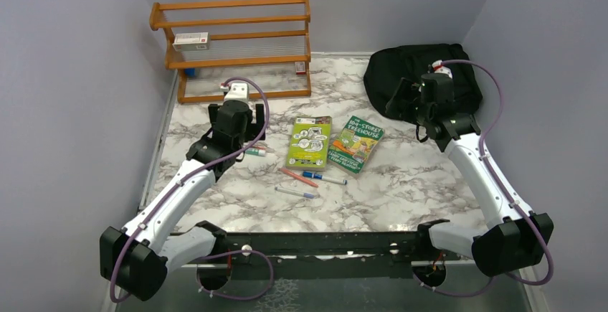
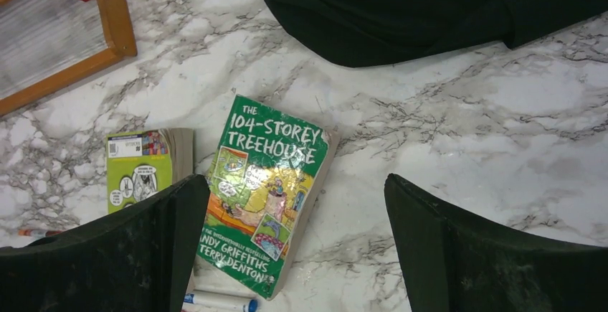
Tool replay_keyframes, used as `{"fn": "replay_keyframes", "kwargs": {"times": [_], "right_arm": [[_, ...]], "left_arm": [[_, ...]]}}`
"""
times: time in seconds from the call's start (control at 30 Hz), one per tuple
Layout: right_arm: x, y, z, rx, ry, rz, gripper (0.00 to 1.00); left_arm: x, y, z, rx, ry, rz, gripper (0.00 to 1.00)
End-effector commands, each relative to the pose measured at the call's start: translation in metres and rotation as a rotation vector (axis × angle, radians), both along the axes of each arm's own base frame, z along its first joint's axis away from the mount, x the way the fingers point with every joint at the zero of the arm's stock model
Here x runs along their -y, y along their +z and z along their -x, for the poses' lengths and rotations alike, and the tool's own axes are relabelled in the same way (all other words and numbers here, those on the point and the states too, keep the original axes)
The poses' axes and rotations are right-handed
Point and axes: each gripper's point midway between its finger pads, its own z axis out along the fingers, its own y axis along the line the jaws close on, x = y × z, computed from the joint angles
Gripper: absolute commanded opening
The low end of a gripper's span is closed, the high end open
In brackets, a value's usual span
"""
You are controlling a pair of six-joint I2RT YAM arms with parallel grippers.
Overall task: Pack the student bag
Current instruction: Move the student bag to the center of the board.
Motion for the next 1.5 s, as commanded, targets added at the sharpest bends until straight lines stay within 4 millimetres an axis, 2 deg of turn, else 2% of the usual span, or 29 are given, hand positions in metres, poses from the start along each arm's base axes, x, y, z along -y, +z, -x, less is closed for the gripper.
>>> {"fn": "replay_keyframes", "kwargs": {"times": [0.0, 0.17, 0.37, 0.53, 0.63, 0.7, 0.93, 1.23, 1.47], "right_arm": [[-0.002, 0.020, -0.011, 0.067, 0.023, -0.003, 0.98], [0.007, 0.020, -0.014, 0.060, -0.007, 0.042, 0.98], [0.016, 0.014, -0.016, 0.065, -0.025, 0.091, 0.98], [-0.013, 0.000, -0.026, 0.030, 0.205, 0.112, 0.99], [-0.031, -0.018, -0.037, -0.015, 0.322, 0.106, 0.99], [-0.034, -0.034, -0.046, -0.069, 0.348, 0.117, 0.98], [-0.024, -0.060, -0.087, -0.097, 0.325, 0.228, 0.97], [-0.012, -0.066, -0.148, -0.035, 0.279, 0.391, 0.97], [-0.023, -0.081, -0.188, -0.020, 0.320, 0.501, 1.00]], "left_arm": [[0.003, 0.028, -0.007, 0.092, -0.019, 0.038, 0.99], [-0.003, 0.028, -0.009, 0.095, 0.007, 0.028, 0.99], [-0.002, 0.010, -0.013, 0.035, -0.036, 0.065, 0.99], [-0.007, 0.004, -0.017, 0.007, -0.042, 0.131, 0.99], [-0.013, 0.000, -0.019, -0.005, -0.025, 0.144, 0.99], [-0.013, -0.004, -0.020, -0.020, -0.029, 0.148, 0.99], [-0.007, -0.010, -0.021, -0.051, -0.052, 0.165, 0.99], [-0.006, -0.016, -0.023, -0.079, -0.061, 0.176, 0.99], [-0.001, -0.017, -0.022, -0.087, -0.091, 0.200, 0.99]]}}
